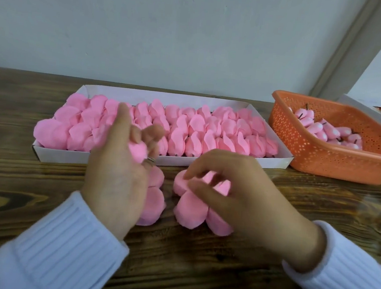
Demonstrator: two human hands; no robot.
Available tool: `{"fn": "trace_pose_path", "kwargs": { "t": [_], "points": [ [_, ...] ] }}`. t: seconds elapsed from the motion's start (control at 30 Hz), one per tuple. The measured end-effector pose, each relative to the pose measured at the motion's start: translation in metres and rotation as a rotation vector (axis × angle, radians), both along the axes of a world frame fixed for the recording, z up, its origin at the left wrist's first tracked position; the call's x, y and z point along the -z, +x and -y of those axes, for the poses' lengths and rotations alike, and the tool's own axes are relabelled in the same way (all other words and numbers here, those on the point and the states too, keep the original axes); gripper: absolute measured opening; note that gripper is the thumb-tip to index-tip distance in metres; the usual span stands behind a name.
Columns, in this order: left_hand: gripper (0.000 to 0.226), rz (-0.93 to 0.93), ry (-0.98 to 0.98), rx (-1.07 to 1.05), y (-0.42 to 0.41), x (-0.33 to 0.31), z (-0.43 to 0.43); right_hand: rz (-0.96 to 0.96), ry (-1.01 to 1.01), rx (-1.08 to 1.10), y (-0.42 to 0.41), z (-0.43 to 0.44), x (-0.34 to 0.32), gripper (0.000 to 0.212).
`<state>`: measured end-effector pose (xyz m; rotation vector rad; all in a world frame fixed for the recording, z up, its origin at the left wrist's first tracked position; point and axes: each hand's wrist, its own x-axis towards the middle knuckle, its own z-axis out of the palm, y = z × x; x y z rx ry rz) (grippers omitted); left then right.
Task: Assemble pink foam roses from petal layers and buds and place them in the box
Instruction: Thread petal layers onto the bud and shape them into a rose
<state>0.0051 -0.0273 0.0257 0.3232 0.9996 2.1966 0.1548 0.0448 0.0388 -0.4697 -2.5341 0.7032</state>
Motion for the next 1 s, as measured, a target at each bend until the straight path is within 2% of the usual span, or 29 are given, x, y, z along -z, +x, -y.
{"fn": "trace_pose_path", "kwargs": {
  "t": [0.07, 0.13, 0.23, 0.27, 0.33, 0.5, 0.67, 0.83, 1.0],
  "points": [
    [0.048, 0.106, -0.008, -0.043, -0.009, -0.001, -0.003, 0.109, 0.255, -0.154, -0.007, 0.008, -0.001, 0.011],
    [0.045, 0.181, -0.022, -0.056, -0.016, 0.001, -0.005, 0.201, 0.411, -0.254, -0.017, 0.014, 0.001, 0.013],
    [0.043, 0.262, -0.061, -0.043, -0.020, 0.005, -0.005, 0.271, 0.612, -0.288, -0.030, 0.019, 0.004, 0.005],
    [0.043, 0.278, -0.073, -0.038, -0.021, 0.006, -0.006, 0.301, 0.662, -0.282, -0.033, 0.019, 0.006, 0.009],
    [0.044, 0.294, -0.084, -0.030, -0.021, 0.006, -0.006, 0.322, 0.658, -0.284, -0.036, 0.018, 0.008, 0.017],
    [0.044, 0.266, -0.112, -0.025, -0.020, 0.007, -0.008, 0.285, 0.612, -0.295, -0.037, 0.016, 0.012, 0.018],
    [0.044, 0.252, -0.128, -0.030, -0.018, 0.008, -0.010, 0.438, 0.637, -0.218, -0.039, 0.014, 0.012, 0.012],
    [0.044, 0.230, -0.127, -0.038, -0.017, 0.010, -0.010, 0.464, 0.529, -0.244, -0.038, 0.015, 0.006, 0.042],
    [0.044, 0.213, -0.130, -0.044, -0.017, 0.011, -0.012, 0.498, 0.470, -0.254, -0.038, 0.014, 0.004, 0.045]
  ]
}}
